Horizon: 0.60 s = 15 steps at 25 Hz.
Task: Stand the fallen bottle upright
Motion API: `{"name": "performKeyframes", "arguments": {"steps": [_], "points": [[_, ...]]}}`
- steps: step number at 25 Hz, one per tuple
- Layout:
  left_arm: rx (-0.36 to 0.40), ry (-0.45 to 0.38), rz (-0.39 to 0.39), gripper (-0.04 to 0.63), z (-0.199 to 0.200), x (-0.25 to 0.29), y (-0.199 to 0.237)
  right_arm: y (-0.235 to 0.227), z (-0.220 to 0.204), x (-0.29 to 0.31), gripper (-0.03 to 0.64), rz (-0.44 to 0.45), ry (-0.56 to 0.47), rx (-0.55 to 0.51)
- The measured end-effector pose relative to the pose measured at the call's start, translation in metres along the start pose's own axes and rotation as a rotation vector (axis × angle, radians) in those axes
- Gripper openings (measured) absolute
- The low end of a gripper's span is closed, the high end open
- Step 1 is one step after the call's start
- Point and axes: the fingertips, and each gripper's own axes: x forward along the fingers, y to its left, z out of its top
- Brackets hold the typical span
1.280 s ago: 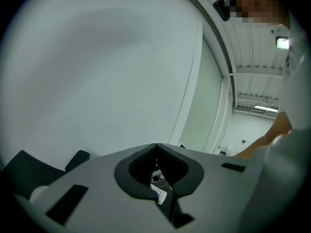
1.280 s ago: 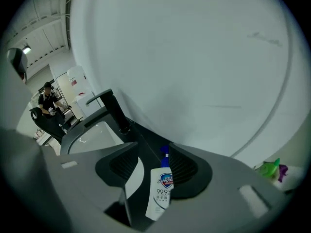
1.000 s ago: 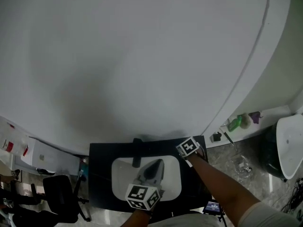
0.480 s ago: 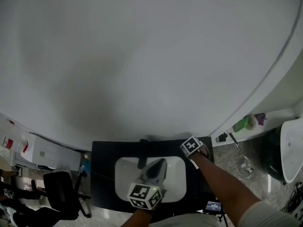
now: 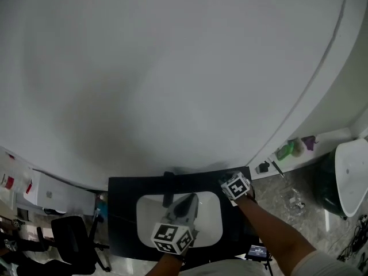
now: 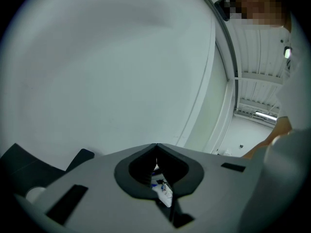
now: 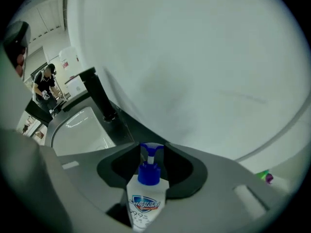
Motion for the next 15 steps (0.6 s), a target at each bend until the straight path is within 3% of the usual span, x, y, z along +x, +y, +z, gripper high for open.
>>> {"name": "performKeyframes", "arguments": {"steps": [9, 15], "points": [[0.023, -0.015, -0.051, 0.006, 0.009, -0.022, -0.032, 0.003, 0.009, -0.082, 0.147, -0.082, -0.239, 0.002], [0.047, -0.022, -0.09, 0.006, 0.015, -0.033, -0.051, 0.027, -0.014, -0.121, 0.147, -0.122, -0.303, -0.026]]}}
